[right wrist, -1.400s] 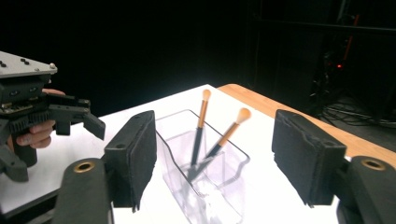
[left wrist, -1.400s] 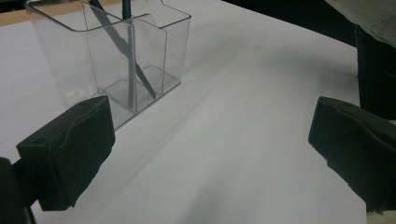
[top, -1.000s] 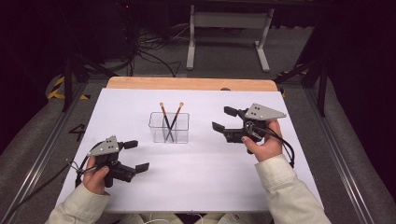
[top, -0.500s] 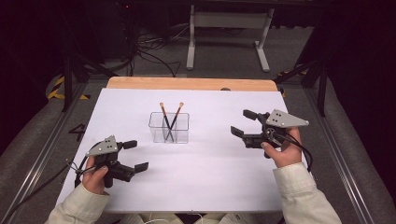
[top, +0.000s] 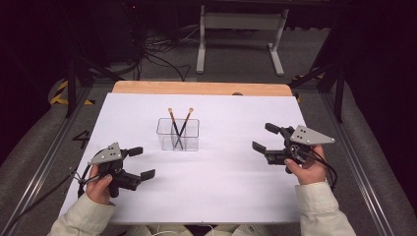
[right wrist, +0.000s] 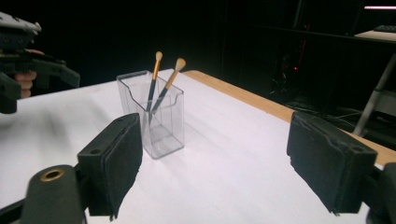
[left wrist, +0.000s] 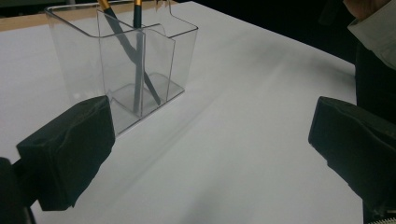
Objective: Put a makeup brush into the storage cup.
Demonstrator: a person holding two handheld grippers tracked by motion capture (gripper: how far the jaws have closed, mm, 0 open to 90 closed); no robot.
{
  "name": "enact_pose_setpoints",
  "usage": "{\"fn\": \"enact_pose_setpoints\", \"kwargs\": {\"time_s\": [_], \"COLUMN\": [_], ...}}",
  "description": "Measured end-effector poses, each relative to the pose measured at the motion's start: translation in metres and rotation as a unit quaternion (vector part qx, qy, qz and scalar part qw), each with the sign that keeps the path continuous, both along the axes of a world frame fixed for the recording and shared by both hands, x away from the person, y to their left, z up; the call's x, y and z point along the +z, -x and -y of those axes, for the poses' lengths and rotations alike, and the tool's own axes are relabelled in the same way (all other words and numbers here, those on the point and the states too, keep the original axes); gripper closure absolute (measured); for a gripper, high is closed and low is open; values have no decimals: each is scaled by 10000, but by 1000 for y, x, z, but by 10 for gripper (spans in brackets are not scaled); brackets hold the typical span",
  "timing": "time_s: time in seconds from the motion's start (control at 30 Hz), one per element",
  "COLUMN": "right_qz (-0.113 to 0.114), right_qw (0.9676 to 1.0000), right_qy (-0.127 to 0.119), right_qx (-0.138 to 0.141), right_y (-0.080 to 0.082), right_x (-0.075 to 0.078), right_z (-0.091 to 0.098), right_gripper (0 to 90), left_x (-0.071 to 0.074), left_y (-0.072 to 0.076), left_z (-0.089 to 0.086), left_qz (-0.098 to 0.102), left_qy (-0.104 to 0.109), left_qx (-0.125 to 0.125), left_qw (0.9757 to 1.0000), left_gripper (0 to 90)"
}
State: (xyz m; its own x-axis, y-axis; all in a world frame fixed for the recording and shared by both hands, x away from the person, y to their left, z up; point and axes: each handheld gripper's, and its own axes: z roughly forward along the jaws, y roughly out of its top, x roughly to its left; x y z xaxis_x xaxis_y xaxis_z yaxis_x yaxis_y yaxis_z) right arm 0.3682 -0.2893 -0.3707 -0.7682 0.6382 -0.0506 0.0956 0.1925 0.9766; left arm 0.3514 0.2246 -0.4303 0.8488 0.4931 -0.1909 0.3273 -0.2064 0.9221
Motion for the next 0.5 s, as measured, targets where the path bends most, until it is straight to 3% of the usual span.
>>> {"fn": "enact_pose_setpoints", "kwargs": {"time_s": [0.2,0.5], "right_qz": [13,-146], "right_qw": [9999,9991], "right_qy": [-56,-108], "right_qx": [-117,-386], "right_y": [4,6], "right_x": [-14,-41], "right_z": [7,20], "right_gripper": [188,181], "left_x": [-2,-4], "left_y": [0,-1], "left_z": [0,0], "left_qz": [-27,-44], "left_qy": [29,41], "left_qx": [46,39], "left_qw": [10000,10000], "left_gripper": [12,12]}}
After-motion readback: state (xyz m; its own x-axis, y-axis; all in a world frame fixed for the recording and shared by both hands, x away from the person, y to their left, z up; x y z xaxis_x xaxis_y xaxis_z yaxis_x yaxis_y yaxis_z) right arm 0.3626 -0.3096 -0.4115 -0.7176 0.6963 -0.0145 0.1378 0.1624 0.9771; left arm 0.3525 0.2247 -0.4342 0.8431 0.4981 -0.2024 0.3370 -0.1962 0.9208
